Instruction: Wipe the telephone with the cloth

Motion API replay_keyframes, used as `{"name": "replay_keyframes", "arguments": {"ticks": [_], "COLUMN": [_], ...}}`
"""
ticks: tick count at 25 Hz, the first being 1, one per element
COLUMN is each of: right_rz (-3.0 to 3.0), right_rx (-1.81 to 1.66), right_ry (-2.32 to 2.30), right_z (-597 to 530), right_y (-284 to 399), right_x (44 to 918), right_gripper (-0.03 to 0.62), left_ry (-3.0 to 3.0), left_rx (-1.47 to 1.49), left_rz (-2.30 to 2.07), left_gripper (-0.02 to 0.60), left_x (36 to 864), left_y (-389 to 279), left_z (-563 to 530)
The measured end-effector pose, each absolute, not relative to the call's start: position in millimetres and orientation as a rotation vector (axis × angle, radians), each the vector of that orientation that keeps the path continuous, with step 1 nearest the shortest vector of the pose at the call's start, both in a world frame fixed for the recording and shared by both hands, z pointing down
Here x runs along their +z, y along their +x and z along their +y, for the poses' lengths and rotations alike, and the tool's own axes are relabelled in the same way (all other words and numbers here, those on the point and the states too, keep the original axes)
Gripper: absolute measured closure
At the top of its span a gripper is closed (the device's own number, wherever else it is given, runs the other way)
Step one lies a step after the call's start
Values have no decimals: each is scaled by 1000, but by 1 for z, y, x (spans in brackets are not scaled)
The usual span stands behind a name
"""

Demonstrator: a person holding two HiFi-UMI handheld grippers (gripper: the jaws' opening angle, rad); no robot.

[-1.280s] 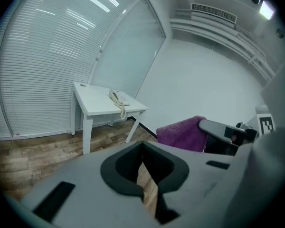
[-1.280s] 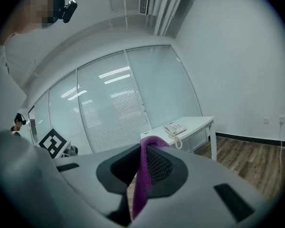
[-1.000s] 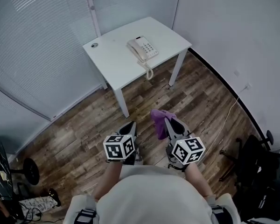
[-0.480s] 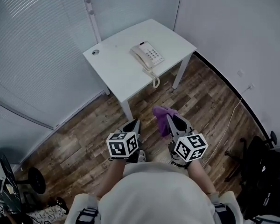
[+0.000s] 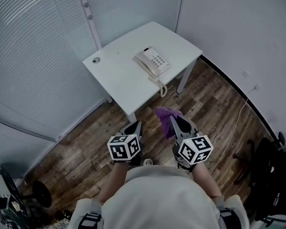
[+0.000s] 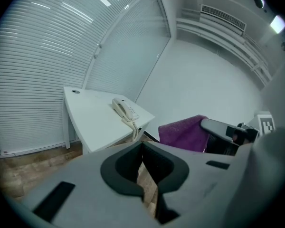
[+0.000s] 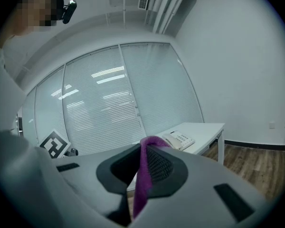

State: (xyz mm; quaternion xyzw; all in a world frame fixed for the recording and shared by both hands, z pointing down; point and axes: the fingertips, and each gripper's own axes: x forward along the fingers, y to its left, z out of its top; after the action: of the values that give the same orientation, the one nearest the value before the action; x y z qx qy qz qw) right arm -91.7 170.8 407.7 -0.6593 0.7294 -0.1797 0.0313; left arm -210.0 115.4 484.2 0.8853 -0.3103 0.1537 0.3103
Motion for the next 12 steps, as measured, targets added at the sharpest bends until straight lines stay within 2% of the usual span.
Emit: {"name": "replay_keyframes", "arguments": {"ticks": [12], "right_rz": [2221], "right_rx": [-591], "right_ry": [-2041], "right_z": [142], "right_y": [-91], "right_x": [419], "right_gripper": [551], "left_ry": [2334], "left_rx": [444], "left_rz": [-802], "left_gripper": [560], "left_x": [494], "left_y": [-209], "left_z": [88]}}
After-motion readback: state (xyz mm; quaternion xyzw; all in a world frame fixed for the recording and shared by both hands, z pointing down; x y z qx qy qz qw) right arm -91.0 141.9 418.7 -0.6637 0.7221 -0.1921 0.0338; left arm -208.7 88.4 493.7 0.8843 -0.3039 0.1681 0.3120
